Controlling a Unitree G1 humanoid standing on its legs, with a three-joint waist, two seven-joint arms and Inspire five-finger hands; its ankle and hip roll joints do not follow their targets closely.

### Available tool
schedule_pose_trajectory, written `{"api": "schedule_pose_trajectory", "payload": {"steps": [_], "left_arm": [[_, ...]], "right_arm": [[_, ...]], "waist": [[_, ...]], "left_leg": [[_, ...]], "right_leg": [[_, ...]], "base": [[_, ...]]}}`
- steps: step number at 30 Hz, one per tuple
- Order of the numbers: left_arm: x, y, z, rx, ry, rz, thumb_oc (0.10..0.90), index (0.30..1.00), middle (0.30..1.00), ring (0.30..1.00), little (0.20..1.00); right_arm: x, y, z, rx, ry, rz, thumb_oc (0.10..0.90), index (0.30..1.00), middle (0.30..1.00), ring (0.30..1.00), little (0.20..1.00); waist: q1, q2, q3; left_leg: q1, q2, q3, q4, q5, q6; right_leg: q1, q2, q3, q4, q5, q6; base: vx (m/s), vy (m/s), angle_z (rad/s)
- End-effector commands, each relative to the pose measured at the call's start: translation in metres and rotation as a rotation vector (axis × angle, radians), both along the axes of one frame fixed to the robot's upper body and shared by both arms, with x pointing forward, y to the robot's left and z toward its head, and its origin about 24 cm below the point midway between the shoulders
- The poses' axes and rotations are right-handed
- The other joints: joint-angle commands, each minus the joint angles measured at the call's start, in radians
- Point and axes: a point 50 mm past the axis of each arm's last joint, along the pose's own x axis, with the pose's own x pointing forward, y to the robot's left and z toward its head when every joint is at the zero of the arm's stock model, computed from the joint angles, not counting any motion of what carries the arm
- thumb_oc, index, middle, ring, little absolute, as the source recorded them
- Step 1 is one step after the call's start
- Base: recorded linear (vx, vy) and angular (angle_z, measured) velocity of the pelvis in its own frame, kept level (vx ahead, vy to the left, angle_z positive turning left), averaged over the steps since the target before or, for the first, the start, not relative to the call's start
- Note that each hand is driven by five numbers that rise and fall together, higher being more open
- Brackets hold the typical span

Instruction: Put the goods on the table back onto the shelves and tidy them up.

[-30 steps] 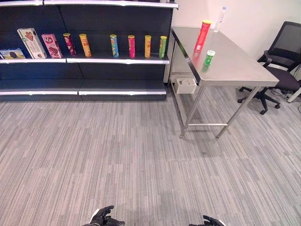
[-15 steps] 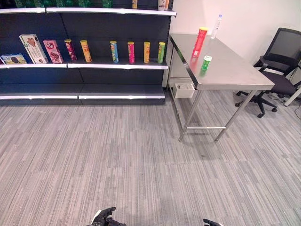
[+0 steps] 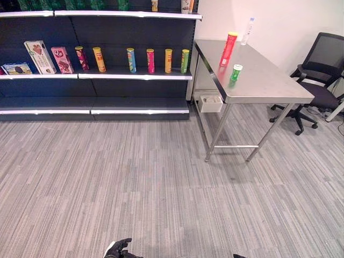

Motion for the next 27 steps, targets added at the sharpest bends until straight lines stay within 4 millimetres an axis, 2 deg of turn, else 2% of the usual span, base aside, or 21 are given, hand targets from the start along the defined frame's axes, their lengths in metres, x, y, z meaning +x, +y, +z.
{"api": "schedule_pose_trajectory", "payload": {"steps": [1, 3, 6, 7, 8, 9, 11, 12, 13, 15, 16, 18, 19, 20, 21, 22, 23, 25, 26, 27], "left_arm": [[0.032, -0.001, 0.008, 0.003, -0.103, 0.007, 0.800, 0.900, 0.900, 0.900, 0.900], [0.036, -0.001, 0.010, -0.008, -0.123, 0.028, 0.800, 0.900, 0.900, 0.900, 0.900], [0.041, -0.002, 0.014, -0.035, -0.167, 0.067, 0.800, 0.900, 0.900, 0.900, 0.900], [0.042, -0.003, 0.015, -0.044, -0.182, 0.082, 0.800, 0.900, 0.900, 0.900, 0.900], [0.045, -0.004, 0.016, -0.046, -0.191, 0.083, 0.800, 0.900, 0.900, 0.900, 0.900], [0.045, -0.004, 0.016, -0.042, -0.186, 0.082, 0.800, 0.900, 0.900, 0.900, 0.900], [0.042, -0.004, 0.015, -0.050, -0.180, 0.095, 0.800, 0.900, 0.900, 0.900, 0.900], [0.041, -0.004, 0.015, -0.048, -0.180, 0.090, 0.800, 0.900, 0.900, 0.900, 0.900], [0.042, -0.003, 0.016, -0.044, -0.188, 0.088, 0.800, 0.900, 0.900, 0.900, 0.900], [0.043, -0.002, 0.016, -0.032, -0.192, 0.086, 0.800, 0.900, 0.900, 0.900, 0.900], [0.029, 0.001, 0.010, -0.027, -0.141, 0.106, 0.800, 0.900, 0.900, 0.900, 0.900], [0.025, 0.002, 0.009, -0.020, -0.129, 0.112, 0.800, 0.900, 0.900, 0.900, 0.900], [0.020, 0.004, 0.008, -0.011, -0.116, 0.124, 0.800, 0.900, 0.900, 0.900, 0.900], [0.016, 0.008, 0.006, 0.004, -0.094, 0.129, 0.800, 0.900, 0.900, 0.900, 0.900], [0.016, 0.008, 0.006, 0.004, -0.094, 0.129, 0.800, 0.900, 0.900, 0.900, 0.900], [0.016, 0.009, 0.006, 0.008, -0.083, 0.124, 0.800, 0.900, 0.900, 0.900, 0.900], [0.016, 0.009, 0.006, 0.008, -0.083, 0.124, 0.800, 0.900, 0.900, 0.900, 0.900], [0.020, 0.010, 0.007, 0.015, -0.090, 0.113, 0.800, 0.900, 0.900, 0.900, 0.900], [0.026, 0.011, 0.009, 0.031, -0.097, 0.087, 0.800, 0.900, 0.900, 0.900, 0.900], [0.026, 0.011, 0.009, 0.031, -0.097, 0.086, 0.800, 0.900, 0.900, 0.900, 0.900]], "right_arm": [[0.027, -0.015, 0.010, -0.061, -0.088, 0.032, 0.800, 0.900, 0.900, 0.900, 0.900], [0.030, -0.016, 0.011, -0.062, -0.095, 0.029, 0.800, 0.900, 0.900, 0.900, 0.900], [0.035, -0.020, 0.015, -0.069, -0.127, 0.022, 0.800, 0.900, 0.900, 0.900, 0.900], [0.038, -0.023, 0.018, -0.070, -0.153, 0.001, 0.800, 0.900, 0.900, 0.900, 0.900], [0.043, -0.026, 0.021, -0.076, -0.176, -0.009, 0.800, 0.900, 0.900, 0.900, 0.900], [0.044, -0.027, 0.022, -0.080, -0.184, -0.016, 0.800, 0.900, 0.900, 0.900, 0.900], [0.041, -0.027, 0.021, -0.078, -0.177, -0.015, 0.800, 0.900, 0.900, 0.900, 0.900], [0.042, -0.028, 0.022, -0.082, -0.179, -0.009, 0.800, 0.900, 0.900, 0.900, 0.900], [0.045, -0.030, 0.024, -0.094, -0.186, 0.010, 0.800, 0.900, 0.900, 0.900, 0.900], [0.050, -0.036, 0.027, -0.123, -0.193, 0.028, 0.800, 0.900, 0.900, 0.900, 0.900], [0.046, -0.037, 0.025, -0.121, -0.178, 0.031, 0.800, 0.900, 0.900, 0.900, 0.900], [0.045, -0.036, 0.025, -0.118, -0.176, 0.032, 0.800, 0.900, 0.900, 0.900, 0.900], [0.045, -0.036, 0.024, -0.114, -0.174, 0.032, 0.800, 0.900, 0.900, 0.900, 0.900], [0.042, -0.034, 0.023, -0.108, -0.161, 0.028, 0.800, 0.900, 0.900, 0.900, 0.900], [0.042, -0.034, 0.023, -0.108, -0.161, 0.028, 0.800, 0.900, 0.900, 0.900, 0.900], [0.042, -0.035, 0.023, -0.108, -0.161, 0.024, 0.800, 0.900, 0.900, 0.900, 0.900], [0.042, -0.035, 0.023, -0.108, -0.161, 0.024, 0.800, 0.900, 0.900, 0.900, 0.900], [0.048, -0.037, 0.026, -0.110, -0.190, -0.001, 0.800, 0.900, 0.900, 0.900, 0.900], [0.053, -0.038, 0.028, -0.112, -0.214, -0.010, 0.800, 0.900, 0.900, 0.900, 0.900], [0.053, -0.038, 0.028, -0.112, -0.214, -0.010, 0.800, 0.900, 0.900, 0.900, 0.900]], "waist": [[-0.008, 0.010, 0.024], [-0.007, 0.005, 0.042], [0.002, -0.004, 0.078], [0.013, -0.008, 0.112], [0.020, -0.015, 0.143], [0.015, -0.025, 0.148], [0.022, -0.014, 0.142], [0.026, -0.009, 0.136], [0.038, 0.013, 0.130], [0.052, 0.020, 0.127], [0.056, 0.044, 0.090], [0.061, 0.049, 0.074], [0.067, 0.046, 0.057], [0.072, 0.033, 0.030], [0.073, 0.036, 0.028], [0.077, 0.028, 0.017], [0.078, 0.029, 0.017], [0.066, 0.019, 0.033], [0.046, 0.024, 0.052], [0.047, 0.023, 0.052]], "left_leg": [[0.006, 0.079, 0.016, 0.101, -0.099, -0.103], [-0.050, 0.085, 0.005, 0.191, -0.115, -0.107], [-0.171, 0.101, -0.026, 0.402, -0.086, -0.126], [-0.262, 0.104, -0.085, 0.564, -0.006, -0.143], [-0.338, 0.098, -0.127, 0.674, 0.043, -0.164], [-0.393, 0.092, -0.142, 0.724, 0.054, -0.169], [-0.417, 0.122, -0.121, 0.559, 0.017, -0.134], [-0.405, 0.145, -0.109, 0.440, 0.023, -0.128], [-0.395, 0.190, -0.090, 0.206, 0.124, -0.147], [-0.428, 0.235, -0.084, 0.069, 0.160, -0.166], [-0.383, 0.256, -0.024, 0.006, 0.200, -0.184], [-0.367, 0.252, -0.015, 0.002, 0.217, -0.186], [-0.356, 0.239, -0.004, 0.013, 0.224, -0.183], [-0.327, 0.202, 0.019, 0.017, 0.207, -0.167], [-0.329, 0.205, 0.019, 0.017, 0.207, -0.167], [-0.284, 0.151, 0.042, 0.021, 0.162, -0.124], [-0.284, 0.151, 0.043, 0.021, 0.162, -0.124], [-0.230, 0.094, 0.060, 0.025, 0.106, -0.077], [-0.175, 0.053, 0.081, 0.022, 0.056, -0.033], [-0.175, 0.051, 0.082, 0.022, 0.056, -0.032]], "right_leg": [[-0.072, -0.041, -0.006, 0.034, -0.003, 0.089], [-0.085, -0.041, 0.000, 0.048, -0.015, 0.075], [-0.099, -0.033, 0.005, 0.069, -0.029, 0.044], [-0.097, -0.024, 0.009, 0.084, -0.042, 0.021], [-0.097, -0.023, 0.009, 0.097, -0.046, 0.009], [-0.106, -0.028, 0.005, 0.101, -0.050, 0.004], [-0.086, -0.020, 0.014, 0.086, -0.077, 0.016], [-0.074, -0.019, 0.016, 0.078, -0.090, 0.022], [-0.052, -0.010, 0.017, 0.072, -0.111, 0.034], [-0.010, -0.016, 0.026, 0.058, -0.137, 0.045], [0.061, -0.021, 0.067, 0.050, -0.165, 0.070], [0.075, -0.034, 0.081, 0.057, -0.170, 0.075], [0.092, -0.058, 0.085, 0.072, -0.175, 0.087], [0.081, -0.104, 0.087, 0.138, -0.156, 0.112], [0.079, -0.102, 0.089, 0.138, -0.154, 0.111], [0.024, -0.153, 0.086, 0.308, -0.079, 0.141], [0.023, -0.153, 0.086, 0.308, -0.079, 0.141], [-0.051, -0.203, 0.088, 0.520, 0.071, 0.151], [-0.149, -0.250, 0.070, 0.710, 0.194, 0.146], [-0.151, -0.251, 0.072, 0.713, 0.192, 0.147]], "base": [[0.01, -0.123, -0.01], [-0.02, -0.107, 0.01], [-0.02, -0.164, 0.10], [-0.04, -0.230, 0.18], [-0.05, -0.227, 0.28], [0.14, -0.143, 0.26], [0.37, -0.017, 0.03], [0.50, 0.129, -0.16], [0.50, 0.150, -0.35], [0.68, 0.186, -0.54], [0.84, 0.256, -0.31], [0.54, 0.184, -0.41], [0.54, 0.190, -0.81], [0.54, 0.190, -0.80], [0.61, 0.259, -0.68], [0.29, 0.146, -0.40], [0.40, 0.222, -0.52], [0.31, 0.236, -0.28], [0.29, 0.241, 0.04], [0.29, 0.250, 0.17]]}}
